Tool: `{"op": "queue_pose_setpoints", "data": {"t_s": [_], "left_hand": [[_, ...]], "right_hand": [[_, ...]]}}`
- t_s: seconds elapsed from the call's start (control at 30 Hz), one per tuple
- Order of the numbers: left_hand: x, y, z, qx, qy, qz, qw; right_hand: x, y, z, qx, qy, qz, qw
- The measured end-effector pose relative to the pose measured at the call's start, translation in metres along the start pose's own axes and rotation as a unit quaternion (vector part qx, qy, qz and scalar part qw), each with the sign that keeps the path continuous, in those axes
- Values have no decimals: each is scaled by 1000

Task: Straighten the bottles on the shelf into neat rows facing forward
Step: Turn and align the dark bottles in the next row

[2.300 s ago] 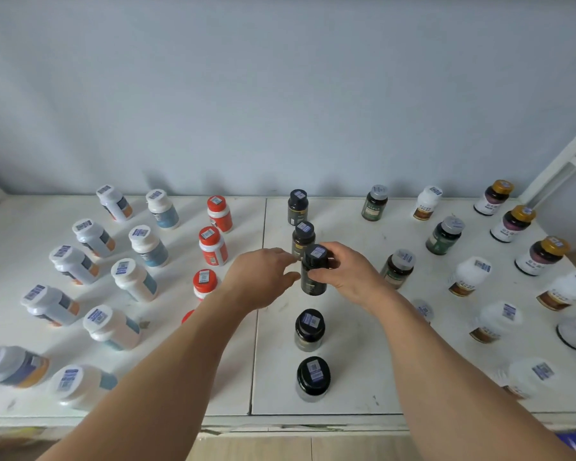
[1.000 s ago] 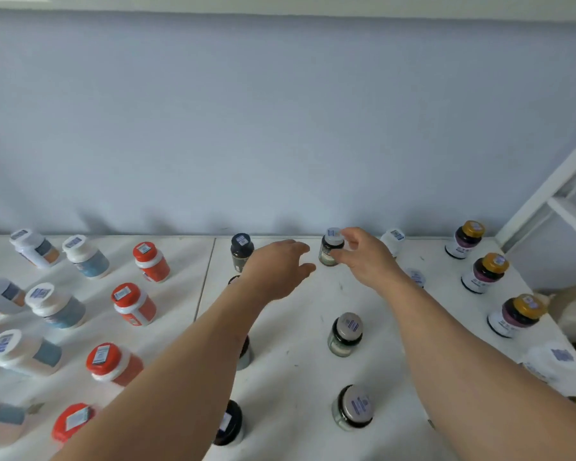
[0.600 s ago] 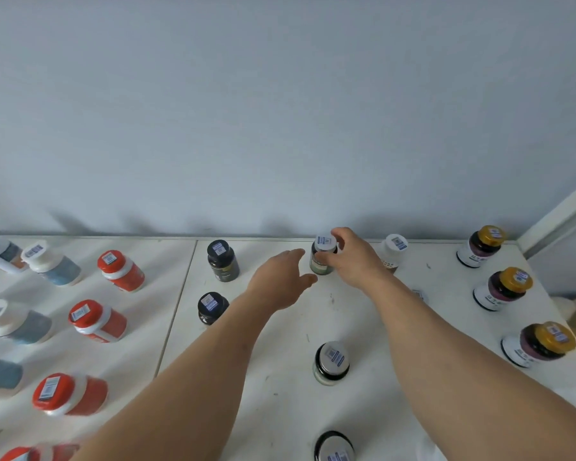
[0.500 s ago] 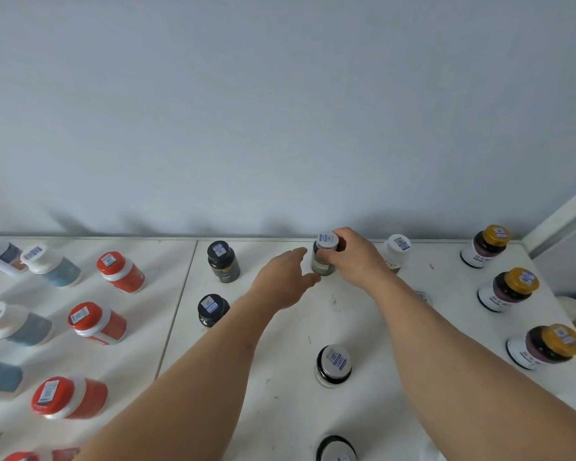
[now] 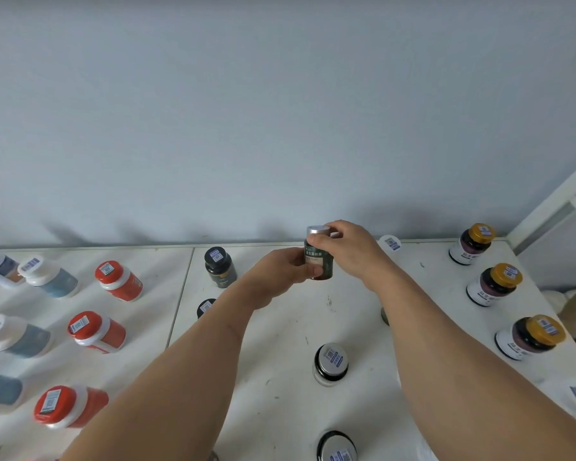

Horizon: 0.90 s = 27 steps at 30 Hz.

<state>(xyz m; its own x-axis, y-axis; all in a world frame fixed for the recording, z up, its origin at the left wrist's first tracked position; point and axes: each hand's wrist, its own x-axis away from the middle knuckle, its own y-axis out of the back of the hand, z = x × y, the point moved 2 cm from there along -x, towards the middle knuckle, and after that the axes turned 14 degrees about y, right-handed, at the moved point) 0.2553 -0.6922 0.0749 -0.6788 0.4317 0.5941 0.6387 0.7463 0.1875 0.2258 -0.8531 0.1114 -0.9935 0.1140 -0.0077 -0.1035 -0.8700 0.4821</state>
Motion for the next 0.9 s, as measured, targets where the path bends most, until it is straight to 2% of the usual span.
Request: {"op": "queue_pose_setpoints", "data": {"t_s": [0.23,0.3,0.37,0.43,0.5,0.57,0.63,0.7,0.9], "left_hand": [[1,0,-5,42,-9,59,997],[0,0,-6,23,-10,41,999],[-1,2,-6,-54,-9,-19,998],[-5,5,-5,-207,-5,-108,972],[-4,7,-5,-352,-10,-178,919],[-2,8,-6,-454,-38,-214,864],[0,7,-5,-501,-66,-229,832],[1,7,-2,-521,-80,-239,815],[4,6,9,-532,-89,-255,802]], "right_hand": [[0,5,6,20,3,-2,1000],[0,6,6,14,6,-4,1000],[-1,5,1,3,11,-2,1000],[-2,0,-7,-1,18,4,1000],[-4,-6,-18,-2,19,8,1000],[-4,-12,-30,-1,16,8,1000],[-3,-19,-39,2,16,10,1000],[0,-25,-45,1,14,10,1000],[3,-33,-49,-6,6,10,1000]]}}
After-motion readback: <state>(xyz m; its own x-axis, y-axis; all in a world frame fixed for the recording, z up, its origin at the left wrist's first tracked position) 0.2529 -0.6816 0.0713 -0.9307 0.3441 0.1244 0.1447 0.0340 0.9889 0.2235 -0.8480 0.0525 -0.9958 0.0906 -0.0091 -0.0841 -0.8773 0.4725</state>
